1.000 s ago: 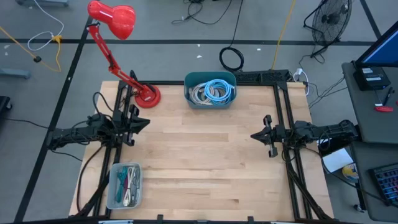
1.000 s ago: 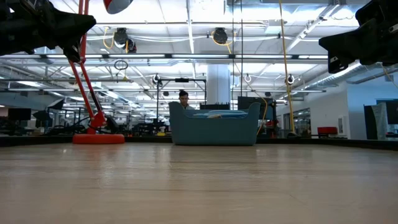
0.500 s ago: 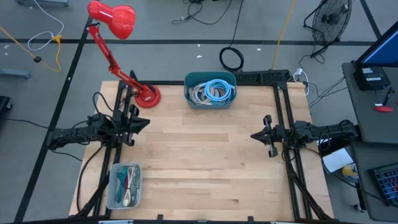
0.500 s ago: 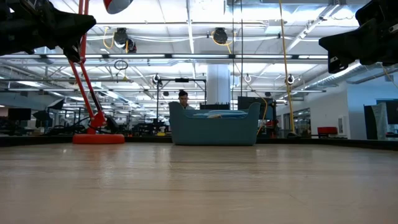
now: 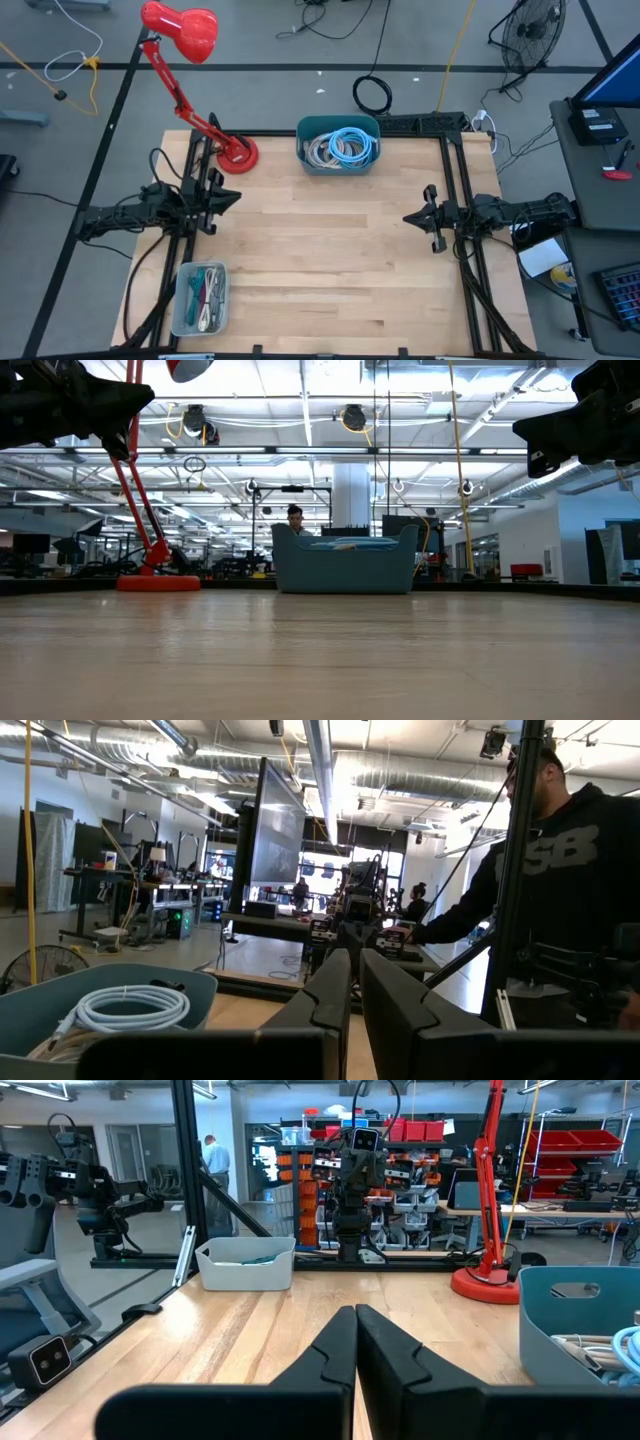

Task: Pick & Place USB Port
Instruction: Return to Home Position

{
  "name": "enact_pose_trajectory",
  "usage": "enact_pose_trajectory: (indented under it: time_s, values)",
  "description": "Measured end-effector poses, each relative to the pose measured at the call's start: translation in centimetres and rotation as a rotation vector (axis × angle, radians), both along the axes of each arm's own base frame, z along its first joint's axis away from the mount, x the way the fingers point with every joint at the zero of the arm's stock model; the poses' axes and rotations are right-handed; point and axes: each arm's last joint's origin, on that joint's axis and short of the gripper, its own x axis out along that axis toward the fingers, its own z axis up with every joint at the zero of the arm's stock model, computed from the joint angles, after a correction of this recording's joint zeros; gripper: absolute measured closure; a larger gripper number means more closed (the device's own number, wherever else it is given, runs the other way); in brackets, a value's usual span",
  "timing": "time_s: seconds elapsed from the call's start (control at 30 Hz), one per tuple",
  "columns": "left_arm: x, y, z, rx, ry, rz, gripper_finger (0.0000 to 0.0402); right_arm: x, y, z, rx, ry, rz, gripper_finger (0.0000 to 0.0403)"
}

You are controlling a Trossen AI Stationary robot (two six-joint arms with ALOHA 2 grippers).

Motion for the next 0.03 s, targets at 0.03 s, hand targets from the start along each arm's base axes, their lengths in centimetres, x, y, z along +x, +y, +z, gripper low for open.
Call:
enact_pose_trajectory:
  time_s: [0.03]
  values:
    - [0.00, 0.00, 0.00, 0.000, 0.000, 0.000, 0.0371, 0.00, 0.00, 0.00, 0.000, 0.000, 0.000, 0.0403]
